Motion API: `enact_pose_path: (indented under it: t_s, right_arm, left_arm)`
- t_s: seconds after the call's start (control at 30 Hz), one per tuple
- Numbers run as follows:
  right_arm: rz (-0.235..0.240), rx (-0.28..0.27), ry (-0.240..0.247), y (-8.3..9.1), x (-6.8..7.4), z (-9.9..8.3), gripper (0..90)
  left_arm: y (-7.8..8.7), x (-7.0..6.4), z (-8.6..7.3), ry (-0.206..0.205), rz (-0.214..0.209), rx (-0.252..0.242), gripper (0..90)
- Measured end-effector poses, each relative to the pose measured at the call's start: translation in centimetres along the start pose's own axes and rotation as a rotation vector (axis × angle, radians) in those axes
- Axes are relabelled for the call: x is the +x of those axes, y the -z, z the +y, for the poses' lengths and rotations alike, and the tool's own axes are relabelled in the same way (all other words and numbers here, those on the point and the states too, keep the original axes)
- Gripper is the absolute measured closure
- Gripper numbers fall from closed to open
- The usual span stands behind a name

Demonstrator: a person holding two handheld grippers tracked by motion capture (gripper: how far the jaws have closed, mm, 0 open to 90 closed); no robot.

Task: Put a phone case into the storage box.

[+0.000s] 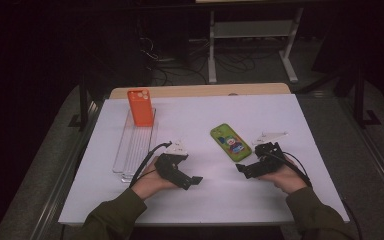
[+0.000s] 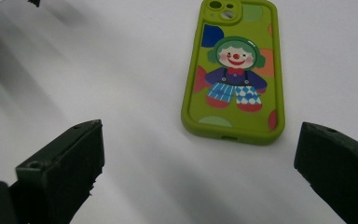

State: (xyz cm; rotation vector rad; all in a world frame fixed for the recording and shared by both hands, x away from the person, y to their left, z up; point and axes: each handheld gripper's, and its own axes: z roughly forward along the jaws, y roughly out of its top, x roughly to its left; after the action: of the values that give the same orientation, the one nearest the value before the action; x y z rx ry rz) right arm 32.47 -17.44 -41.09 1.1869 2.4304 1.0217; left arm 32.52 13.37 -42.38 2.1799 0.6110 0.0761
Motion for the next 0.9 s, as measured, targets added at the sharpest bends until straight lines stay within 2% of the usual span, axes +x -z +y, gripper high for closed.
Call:
enact_pose_path:
  t_s: [0.27, 0.37, 0.4, 0.57, 0.63, 0.9]
  right_arm:
    - [-0.022, 0.069, -0.023, -1.3, -0.7, 2.4, 1.0]
    - [-0.034, 0.074, -0.011, -1.8, -1.1, 3.1, 1.0]
    - [-0.039, 0.082, -0.021, -2.1, -1.3, 3.4, 1.0]
    - [-0.044, 0.107, -0.010, -3.4, -2.2, 4.2, 1.2]
    - [-0.038, 0.127, -0.029, -4.0, -2.4, 4.5, 2.0]
    - [-0.034, 0.184, -0.013, -5.7, -2.7, 5.3, 4.3]
  left_arm:
    - [0.1, 0.1, 0.1, -0.007, 0.005, 0.005, 0.0]
    - [0.2, 0.2, 0.1, -0.004, 0.004, 0.008, 0.0]
    - [0.2, 0.1, 0.1, 0.005, 0.003, 0.010, 0.0]
    - [0.2, 0.2, 0.1, 0.004, 0.000, 0.005, 0.0]
    - [0.2, 0.2, 0.0, 0.006, -0.002, 0.004, 0.0]
    - [0.3, 0.3, 0.1, 0.005, 0.001, 0.000, 0.0]
